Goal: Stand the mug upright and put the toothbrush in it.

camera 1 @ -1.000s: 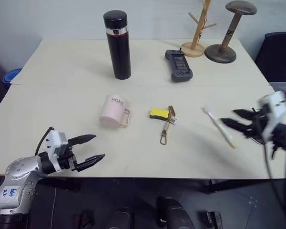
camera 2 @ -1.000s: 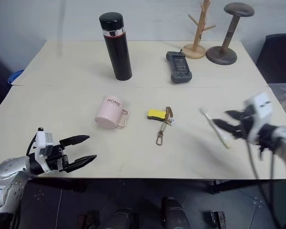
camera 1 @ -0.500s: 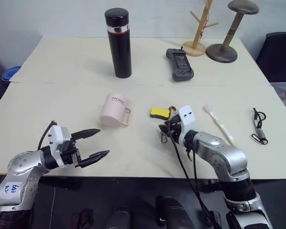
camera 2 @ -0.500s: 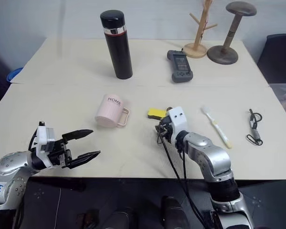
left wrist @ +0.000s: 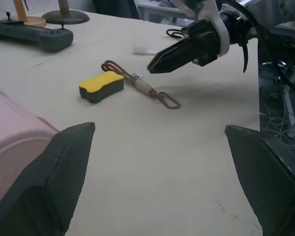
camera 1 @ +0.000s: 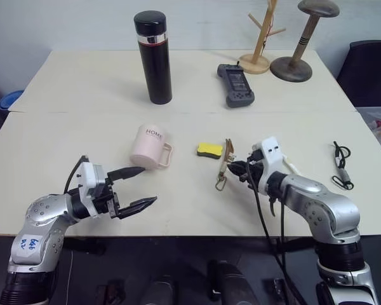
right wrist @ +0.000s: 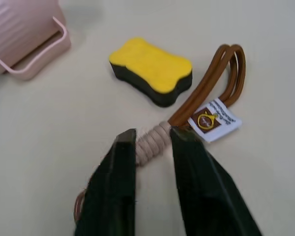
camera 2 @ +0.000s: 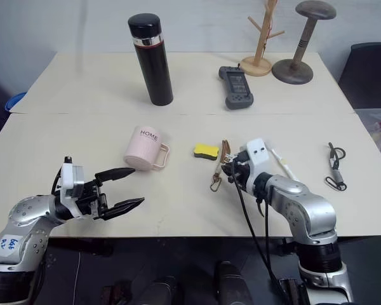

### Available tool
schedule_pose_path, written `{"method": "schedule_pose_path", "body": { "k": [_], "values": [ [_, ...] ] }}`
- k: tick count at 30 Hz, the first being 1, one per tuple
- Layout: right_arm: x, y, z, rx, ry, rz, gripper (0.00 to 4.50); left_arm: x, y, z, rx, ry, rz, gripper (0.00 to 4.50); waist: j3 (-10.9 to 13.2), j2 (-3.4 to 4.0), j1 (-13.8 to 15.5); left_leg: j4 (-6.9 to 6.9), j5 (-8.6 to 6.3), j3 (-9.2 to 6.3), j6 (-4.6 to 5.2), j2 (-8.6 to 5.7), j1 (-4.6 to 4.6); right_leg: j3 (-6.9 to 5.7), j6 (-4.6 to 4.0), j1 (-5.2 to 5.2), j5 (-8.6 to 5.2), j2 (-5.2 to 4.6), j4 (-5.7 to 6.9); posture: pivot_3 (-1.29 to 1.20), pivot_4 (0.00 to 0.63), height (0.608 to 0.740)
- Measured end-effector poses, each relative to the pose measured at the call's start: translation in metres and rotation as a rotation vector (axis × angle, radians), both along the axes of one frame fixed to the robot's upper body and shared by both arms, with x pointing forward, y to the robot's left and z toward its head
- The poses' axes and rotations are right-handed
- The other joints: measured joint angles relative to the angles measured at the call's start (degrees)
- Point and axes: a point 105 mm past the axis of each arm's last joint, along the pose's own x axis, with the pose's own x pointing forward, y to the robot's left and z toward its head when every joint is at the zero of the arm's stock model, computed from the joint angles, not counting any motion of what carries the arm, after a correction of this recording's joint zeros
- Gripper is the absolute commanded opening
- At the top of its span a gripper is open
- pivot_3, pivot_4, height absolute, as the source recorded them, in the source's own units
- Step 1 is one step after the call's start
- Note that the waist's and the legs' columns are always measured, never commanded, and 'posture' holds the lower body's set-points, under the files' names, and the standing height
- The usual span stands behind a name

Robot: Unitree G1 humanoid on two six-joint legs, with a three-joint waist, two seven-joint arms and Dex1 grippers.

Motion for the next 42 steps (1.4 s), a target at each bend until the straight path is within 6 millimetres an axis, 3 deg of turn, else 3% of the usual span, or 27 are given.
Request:
{"method": "schedule_pose_path", "body": {
  "k": [2,5,8,14,17,21,26,28,30,32,34,37,42],
  "values": [
    [0.005,0.002,-0.005,-0.029,0.005,-0.035,2.64,0.000,0.000,0.000,0.001,0.001,0.001,4.50,0.0,0.00,0.2,0.01,0.00,0.00,0.00,0.00,0.00,-0.01,0.00,0.00,0.00,0.00,0.00,0.00,0.150,0.740],
    [0.009,0.005,-0.022,-0.110,0.045,-0.072,2.64,-0.001,0.001,-0.001,0.001,0.005,0.003,4.50,0.0,0.00,0.4,0.03,0.00,0.00,0.00,-0.04,-0.01,0.00,0.00,0.00,0.00,-0.03,0.00,0.00,0.150,0.740],
    [0.014,0.013,-0.021,-0.122,0.054,-0.076,2.64,-0.001,0.001,-0.002,0.001,0.010,0.005,4.50,0.0,-0.04,0.4,0.05,0.00,0.00,0.00,-0.04,0.01,-0.01,0.00,0.02,0.00,-0.03,0.00,0.00,0.150,0.740],
    [0.017,0.019,-0.021,-0.089,0.067,-0.075,0.85,-0.001,0.001,-0.002,0.001,0.007,0.006,4.50,0.0,-0.04,0.2,0.02,0.00,0.00,0.00,-0.03,0.01,-0.01,-0.01,0.00,0.00,-0.01,0.01,0.00,0.150,0.740],
    [0.013,0.007,-0.017,-0.046,0.075,-0.053,0.14,-0.001,0.000,-0.001,0.001,0.002,0.003,4.50,0.0,0.00,0.5,0.03,0.00,-0.01,0.00,-0.04,-0.02,-0.02,0.00,0.01,0.00,-0.04,0.00,0.00,0.150,0.740],
    [0.002,-0.029,0.009,0.058,0.035,-0.042,0.14,0.001,-0.002,0.001,-0.004,-0.005,-0.005,4.50,0.0,0.01,0.9,0.05,-0.02,-0.03,0.04,-0.08,-0.06,-0.03,0.01,0.02,0.01,-0.08,-0.04,0.00,0.150,0.740],
    [-0.003,-0.122,0.067,0.010,-0.166,-0.223,0.14,0.001,-0.007,0.001,-0.016,-0.007,-0.021,4.50,0.0,0.02,0.8,0.01,-0.02,-0.02,0.04,-0.07,-0.05,-0.03,0.01,0.04,0.01,-0.07,-0.07,0.00,0.150,0.740],
    [-0.004,-0.156,0.066,-0.105,-0.173,-0.281,0.14,0.001,-0.009,0.002,-0.021,-0.011,-0.029,4.50,0.0,0.01,0.7,0.01,-0.02,0.00,0.04,-0.07,-0.02,-0.02,0.01,0.08,0.01,-0.07,-0.08,0.00,0.150,0.740],
    [-0.003,-0.198,0.050,-0.194,-0.120,-0.371,0.14,0.000,-0.013,0.000,-0.029,-0.005,-0.041,4.50,0.0,0.00,0.7,0.03,-0.02,0.06,0.05,-0.07,0.01,0.02,0.02,0.10,0.01,-0.07,-0.06,0.00,0.150,0.740],
    [-0.002,-0.219,0.033,-0.239,-0.071,-0.410,0.14,0.000,-0.017,-0.001,-0.031,-0.009,-0.062,4.50,0.0,0.00,0.5,0.03,-0.02,0.12,0.05,-0.04,0.04,0.05,0.02,0.08,0.01,-0.05,-0.01,0.00,0.150,0.740],
    [-0.002,-0.236,0.007,-0.277,0.017,-0.421,0.87,0.001,-0.023,0.004,-0.036,-0.031,-0.083,4.50,0.0,0.03,0.4,0.04,-0.01,0.21,0.04,-0.01,0.06,0.12,0.02,0.03,0.01,-0.02,0.05,0.00,0.150,0.740],
    [-0.003,-0.244,-0.005,-0.315,0.035,-0.407,1.71,0.001,-0.023,0.008,-0.034,-0.038,-0.088,4.50,0.0,0.16,0.4,0.05,-0.01,0.28,0.04,-0.01,0.06,0.19,0.02,0.01,0.01,-0.01,0.06,0.00,0.150,0.740],
    [-0.011,-0.257,0.020,-0.424,-0.088,-0.349,3.43,0.000,-0.017,0.005,-0.003,-0.005,-0.094,4.50,0.0,0.23,0.7,0.06,-0.01,0.26,0.04,-0.01,0.04,0.17,0.02,0.01,0.01,-0.02,0.02,0.00,0.150,0.740]
  ]
}}
